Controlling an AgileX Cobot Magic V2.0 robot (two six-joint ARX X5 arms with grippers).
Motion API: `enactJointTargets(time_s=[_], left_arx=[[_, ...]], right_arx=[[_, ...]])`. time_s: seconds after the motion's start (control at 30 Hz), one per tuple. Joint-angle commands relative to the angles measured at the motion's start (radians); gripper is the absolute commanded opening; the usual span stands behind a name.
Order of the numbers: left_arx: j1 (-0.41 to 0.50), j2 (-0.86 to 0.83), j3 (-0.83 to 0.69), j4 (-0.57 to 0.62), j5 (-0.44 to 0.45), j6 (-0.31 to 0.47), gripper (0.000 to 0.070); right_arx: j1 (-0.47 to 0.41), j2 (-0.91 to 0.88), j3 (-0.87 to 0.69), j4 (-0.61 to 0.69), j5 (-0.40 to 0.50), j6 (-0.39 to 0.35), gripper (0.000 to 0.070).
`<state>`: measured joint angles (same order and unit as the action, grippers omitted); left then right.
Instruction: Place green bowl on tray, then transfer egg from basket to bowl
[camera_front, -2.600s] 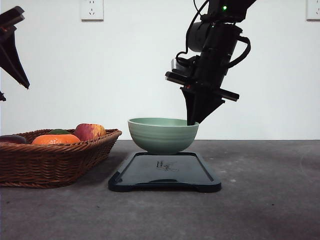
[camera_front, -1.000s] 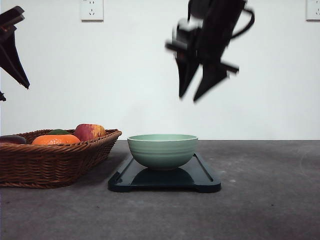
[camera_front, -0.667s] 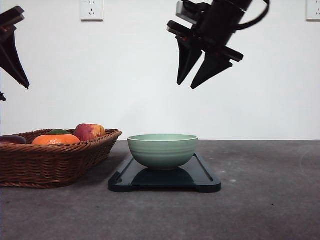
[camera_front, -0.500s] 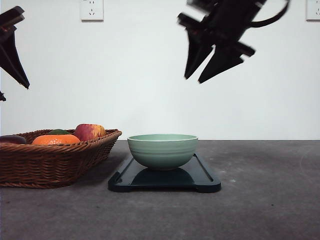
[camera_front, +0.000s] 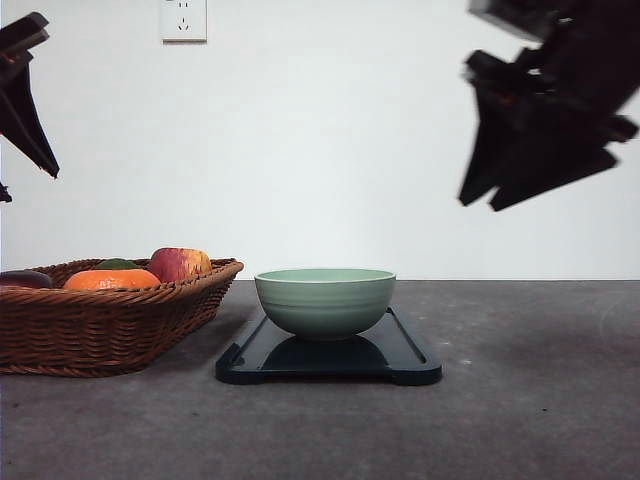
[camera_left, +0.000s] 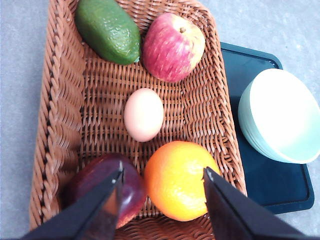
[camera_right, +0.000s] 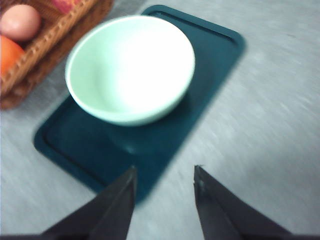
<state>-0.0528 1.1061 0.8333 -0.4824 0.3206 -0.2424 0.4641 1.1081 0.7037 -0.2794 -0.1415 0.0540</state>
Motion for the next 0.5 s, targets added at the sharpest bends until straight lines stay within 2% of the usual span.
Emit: enactJointTargets(time_s=[0.0, 0.23, 0.37, 0.47], left_arx=[[-0.004, 0.007, 0.023, 0.007, 0.006, 0.017, 0.0310], [-0.033, 0.007, 0.024, 0.012, 0.006, 0.017, 0.0314], [-0.054, 0.010, 0.025, 0.035, 0.006, -0.006, 0.0364], [-0.067, 0.027, 0.038, 0.034, 0.003, -0.002, 0.0363]], right_arx=[[0.005, -0.041, -0.031, 0.009, 0.017, -0.010, 0.0226], [0.005, -0.230, -0.116, -0.039, 0.063, -0.009, 0.0226], [0.005, -0.297, -0.117, -0.075, 0.073, -0.014, 0.0226], [0.005, -0.321, -0.117, -0.069, 0.077, -0.014, 0.0226]])
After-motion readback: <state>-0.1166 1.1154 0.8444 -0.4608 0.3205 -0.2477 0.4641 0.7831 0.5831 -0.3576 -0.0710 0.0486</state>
